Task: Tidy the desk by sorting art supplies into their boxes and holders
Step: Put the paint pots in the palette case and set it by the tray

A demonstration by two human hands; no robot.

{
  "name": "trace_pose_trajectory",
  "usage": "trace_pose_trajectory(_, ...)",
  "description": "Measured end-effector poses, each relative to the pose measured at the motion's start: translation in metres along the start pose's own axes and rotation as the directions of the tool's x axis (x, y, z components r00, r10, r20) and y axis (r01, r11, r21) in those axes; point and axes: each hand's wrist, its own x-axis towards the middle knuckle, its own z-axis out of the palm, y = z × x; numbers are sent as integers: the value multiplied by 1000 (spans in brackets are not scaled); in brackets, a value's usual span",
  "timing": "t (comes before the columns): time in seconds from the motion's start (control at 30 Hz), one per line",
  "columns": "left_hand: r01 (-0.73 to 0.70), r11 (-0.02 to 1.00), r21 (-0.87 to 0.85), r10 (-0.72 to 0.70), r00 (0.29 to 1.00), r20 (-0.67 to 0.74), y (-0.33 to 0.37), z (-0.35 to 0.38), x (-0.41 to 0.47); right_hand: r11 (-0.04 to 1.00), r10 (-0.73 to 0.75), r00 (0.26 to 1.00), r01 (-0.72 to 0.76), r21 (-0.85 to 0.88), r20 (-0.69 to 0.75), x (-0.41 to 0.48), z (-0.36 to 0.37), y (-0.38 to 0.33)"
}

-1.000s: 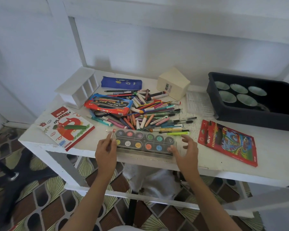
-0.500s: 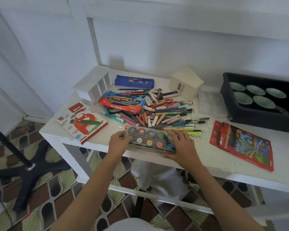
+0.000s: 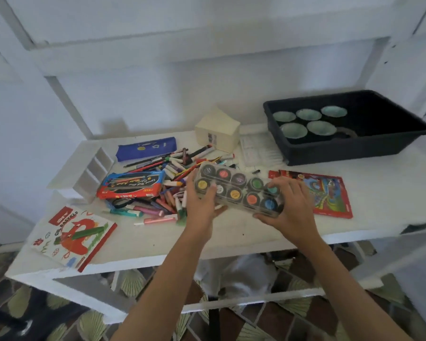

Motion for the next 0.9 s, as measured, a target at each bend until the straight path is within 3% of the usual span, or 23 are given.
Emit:
trace_pose_trajectory(0.2,128,990,-57,-112,967,229,-30,121,6,981,100,987,-119,-154,-127,-4,-75,80)
trace_pose_trajectory(0.3,217,976,7,-211,943,257,-66,195,6,953,176,971,-209,-221,-160,-13,-116,135)
trace_pose_trajectory(0.5,246,936,251,-303,927,222,-140,318,10,880,306,933,-353,-318,-187,-31,-179,226)
trace_pose_trajectory(0.67,184,892,414,-294,930,219,-160,390,-8,843,372,899,-432,-320,-233,-50,-213,285)
trace_pose_trajectory(0.77,59,796,603,-207,962,178,-176,416,-10,812,408,881,-470,-346,-239,-59,-223,315)
trace_pose_trajectory(0.9,31,767,641,-189,965,180,-190,445,-15,787,466,851,-523,-327,-241,-65,-229,345)
